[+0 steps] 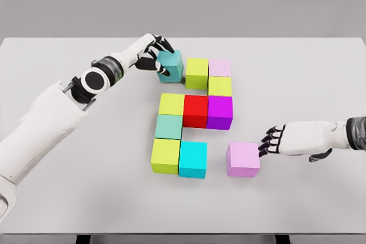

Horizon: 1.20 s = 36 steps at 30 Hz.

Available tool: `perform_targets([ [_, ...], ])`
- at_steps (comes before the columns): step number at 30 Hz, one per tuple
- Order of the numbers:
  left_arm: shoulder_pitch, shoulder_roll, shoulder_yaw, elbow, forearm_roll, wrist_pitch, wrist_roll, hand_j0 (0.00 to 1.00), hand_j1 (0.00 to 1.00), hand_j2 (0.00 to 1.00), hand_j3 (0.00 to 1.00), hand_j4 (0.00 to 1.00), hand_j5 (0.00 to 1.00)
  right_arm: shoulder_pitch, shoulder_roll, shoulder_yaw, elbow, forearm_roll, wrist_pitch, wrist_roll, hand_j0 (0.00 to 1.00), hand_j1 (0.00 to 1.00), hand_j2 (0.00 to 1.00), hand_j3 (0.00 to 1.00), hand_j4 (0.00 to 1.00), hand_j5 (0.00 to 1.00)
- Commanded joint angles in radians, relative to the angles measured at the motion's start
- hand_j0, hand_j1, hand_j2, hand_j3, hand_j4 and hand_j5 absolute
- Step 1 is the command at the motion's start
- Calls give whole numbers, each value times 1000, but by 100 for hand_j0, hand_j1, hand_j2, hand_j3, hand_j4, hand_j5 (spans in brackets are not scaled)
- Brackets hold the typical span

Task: Assemble the squares on the desktop into the number 2

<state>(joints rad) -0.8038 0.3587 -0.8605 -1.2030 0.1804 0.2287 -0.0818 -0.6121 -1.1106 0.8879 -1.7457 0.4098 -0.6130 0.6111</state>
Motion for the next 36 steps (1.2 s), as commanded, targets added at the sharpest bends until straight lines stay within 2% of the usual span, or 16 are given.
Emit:
perform_targets([
  [1,0,-1,0,-3,-2,-5,0,47,47,47,47,47,47,0,12,5,-5,-3,2,0,100,100,100,100,100,100],
  [7,2,-1,0,-3,-2,-6,-1,66,66,66,66,66,66,0,20,5,-11,-3,2,0,100,100,100,100,100,100],
  [14,2,-3,-2,-3,-2,-6,-1,69,69,69,69,69,69,-37,2,-6,23,-5,2,0,100,100,100,100,100,100],
  [15,2,-3,-14,-3,-2,-6,-1,70,70,70,70,70,70,-35,-34,-3,12,-5,2,0,100,100,100,100,100,100],
  [16,2,-3,-22,-3,-2,-6,-1,71,71,71,71,71,71,-26,-43,3,-12,-5,2,0,100,100,100,100,100,100],
  [18,2,-3,-25,-4,-2,-6,-1,72,72,72,72,72,72,-18,-46,23,-14,-6,2,0,100,100,100,100,100,100],
  [24,2,-3,-25,-4,-2,-6,-1,76,76,76,76,76,76,-20,-31,59,-15,-6,2,0,100,100,100,100,100,100],
  [29,2,-4,-25,-4,-2,-8,-1,87,87,87,87,87,87,-21,3,68,-15,-8,2,0,100,100,100,100,100,100],
  [36,0,-9,-26,-3,-2,-6,-1,88,88,88,88,88,88,-25,20,69,-15,-8,2,0,100,100,100,100,100,100],
])
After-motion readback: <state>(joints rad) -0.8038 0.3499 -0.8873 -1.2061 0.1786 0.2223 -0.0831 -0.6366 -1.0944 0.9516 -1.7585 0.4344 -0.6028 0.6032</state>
